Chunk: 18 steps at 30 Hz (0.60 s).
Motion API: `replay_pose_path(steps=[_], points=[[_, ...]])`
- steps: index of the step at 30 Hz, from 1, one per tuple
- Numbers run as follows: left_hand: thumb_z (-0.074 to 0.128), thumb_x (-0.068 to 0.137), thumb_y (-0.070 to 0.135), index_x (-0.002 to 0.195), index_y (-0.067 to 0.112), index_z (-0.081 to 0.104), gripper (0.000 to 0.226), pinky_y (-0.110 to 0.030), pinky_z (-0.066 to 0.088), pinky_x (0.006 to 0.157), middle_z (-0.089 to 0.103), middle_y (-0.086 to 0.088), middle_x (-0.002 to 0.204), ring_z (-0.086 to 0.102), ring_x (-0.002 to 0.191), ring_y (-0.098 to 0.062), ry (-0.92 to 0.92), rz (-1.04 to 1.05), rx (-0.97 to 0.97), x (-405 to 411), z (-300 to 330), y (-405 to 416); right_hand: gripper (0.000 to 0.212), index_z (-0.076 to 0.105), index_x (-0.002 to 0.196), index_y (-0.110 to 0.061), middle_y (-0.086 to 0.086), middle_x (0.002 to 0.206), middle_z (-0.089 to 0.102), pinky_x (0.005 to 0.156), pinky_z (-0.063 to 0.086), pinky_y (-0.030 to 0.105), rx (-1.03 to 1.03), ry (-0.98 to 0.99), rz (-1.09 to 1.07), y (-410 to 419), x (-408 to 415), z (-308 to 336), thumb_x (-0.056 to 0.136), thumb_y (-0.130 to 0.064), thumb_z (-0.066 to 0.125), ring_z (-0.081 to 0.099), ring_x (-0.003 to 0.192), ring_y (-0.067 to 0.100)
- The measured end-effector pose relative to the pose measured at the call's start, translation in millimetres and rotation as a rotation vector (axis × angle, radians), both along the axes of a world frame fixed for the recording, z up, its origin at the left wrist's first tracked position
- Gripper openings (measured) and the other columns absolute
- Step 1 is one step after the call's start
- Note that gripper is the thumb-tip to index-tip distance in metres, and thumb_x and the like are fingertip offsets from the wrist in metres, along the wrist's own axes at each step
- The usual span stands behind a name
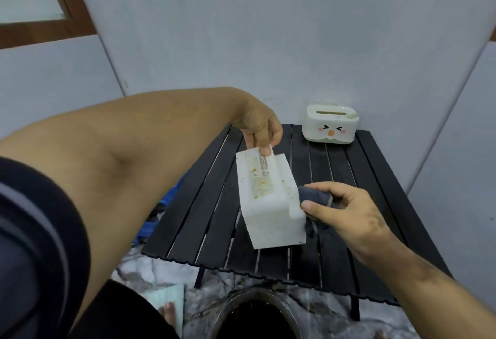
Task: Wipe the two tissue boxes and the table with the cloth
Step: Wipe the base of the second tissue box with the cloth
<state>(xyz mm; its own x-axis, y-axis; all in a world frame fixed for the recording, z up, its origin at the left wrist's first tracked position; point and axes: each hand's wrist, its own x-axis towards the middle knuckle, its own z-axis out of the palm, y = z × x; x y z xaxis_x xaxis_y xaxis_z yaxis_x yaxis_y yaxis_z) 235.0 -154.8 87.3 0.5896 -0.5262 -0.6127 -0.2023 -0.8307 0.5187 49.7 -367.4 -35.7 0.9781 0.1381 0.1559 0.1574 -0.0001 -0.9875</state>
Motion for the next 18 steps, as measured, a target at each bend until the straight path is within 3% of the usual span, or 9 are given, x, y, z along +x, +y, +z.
replay_pose_path(steps=[3, 8, 10, 12, 15, 18], points=[[0.074, 0.086, -0.007, 0.088, 0.006, 0.065, 0.016, -0.042, 0.063, 0.083, 0.077, -0.014, 0.093, 0.075, 0.101, -0.036, 0.016, -0.024, 0.000, 7, -6, -7, 0.028, 0.076, 0.098, -0.014, 0.009, 0.095, 0.075, 0.081, 0.058, 0.038, 0.027, 0.037, -0.022, 0, 2, -5, 0.073, -0.002, 0.079, 0.071, 0.091, 0.030], [0.075, 0.087, -0.005, 0.103, 0.007, 0.065, 0.023, -0.038, 0.063, 0.077, 0.077, -0.014, 0.100, 0.076, 0.096, -0.029, -0.049, -0.016, -0.077, 2, -16, -8, 0.025, 0.076, 0.099, -0.015, 0.011, 0.093, 0.075, 0.085, 0.058, 0.046, 0.009, 0.099, -0.010, 7, 1, -8, 0.080, 0.002, 0.073, 0.070, 0.092, 0.035], [0.078, 0.086, 0.001, 0.113, 0.014, 0.063, 0.033, -0.040, 0.061, 0.085, 0.075, -0.014, 0.112, 0.074, 0.099, -0.026, -0.120, 0.018, -0.124, -6, -20, -2, 0.028, 0.076, 0.098, -0.016, 0.009, 0.093, 0.076, 0.085, 0.057, 0.044, -0.036, 0.120, -0.011, 6, 3, -7, 0.083, 0.006, 0.066, 0.070, 0.092, 0.032], [0.078, 0.089, 0.011, 0.118, 0.022, 0.062, 0.036, -0.038, 0.057, 0.096, 0.072, -0.005, 0.118, 0.070, 0.106, -0.020, -0.287, 0.070, -0.174, -21, -24, 10, 0.030, 0.075, 0.099, -0.020, 0.004, 0.094, 0.076, 0.087, 0.057, 0.039, -0.096, 0.100, -0.047, 2, 5, -1, 0.082, 0.004, 0.067, 0.071, 0.093, 0.025], [0.075, 0.093, 0.025, 0.117, 0.028, 0.063, 0.027, -0.027, 0.051, 0.098, 0.067, 0.011, 0.119, 0.062, 0.109, 0.000, -0.562, 0.165, -0.265, -57, -31, 35, 0.034, 0.069, 0.103, -0.029, -0.005, 0.097, 0.072, 0.083, 0.057, 0.034, -0.250, 0.017, -0.184, -7, 11, 9, 0.078, -0.005, 0.075, 0.069, 0.092, 0.016], [0.071, 0.096, 0.031, 0.125, 0.031, 0.060, 0.031, -0.014, 0.039, 0.095, 0.060, 0.022, 0.128, 0.050, 0.120, 0.014, -0.597, 0.255, -0.378, -96, -44, 59, 0.039, 0.060, 0.105, -0.026, -0.012, 0.089, 0.067, 0.069, 0.052, 0.016, -0.314, -0.102, -0.294, -2, 18, 29, 0.076, -0.007, 0.078, 0.067, 0.085, 0.005]])
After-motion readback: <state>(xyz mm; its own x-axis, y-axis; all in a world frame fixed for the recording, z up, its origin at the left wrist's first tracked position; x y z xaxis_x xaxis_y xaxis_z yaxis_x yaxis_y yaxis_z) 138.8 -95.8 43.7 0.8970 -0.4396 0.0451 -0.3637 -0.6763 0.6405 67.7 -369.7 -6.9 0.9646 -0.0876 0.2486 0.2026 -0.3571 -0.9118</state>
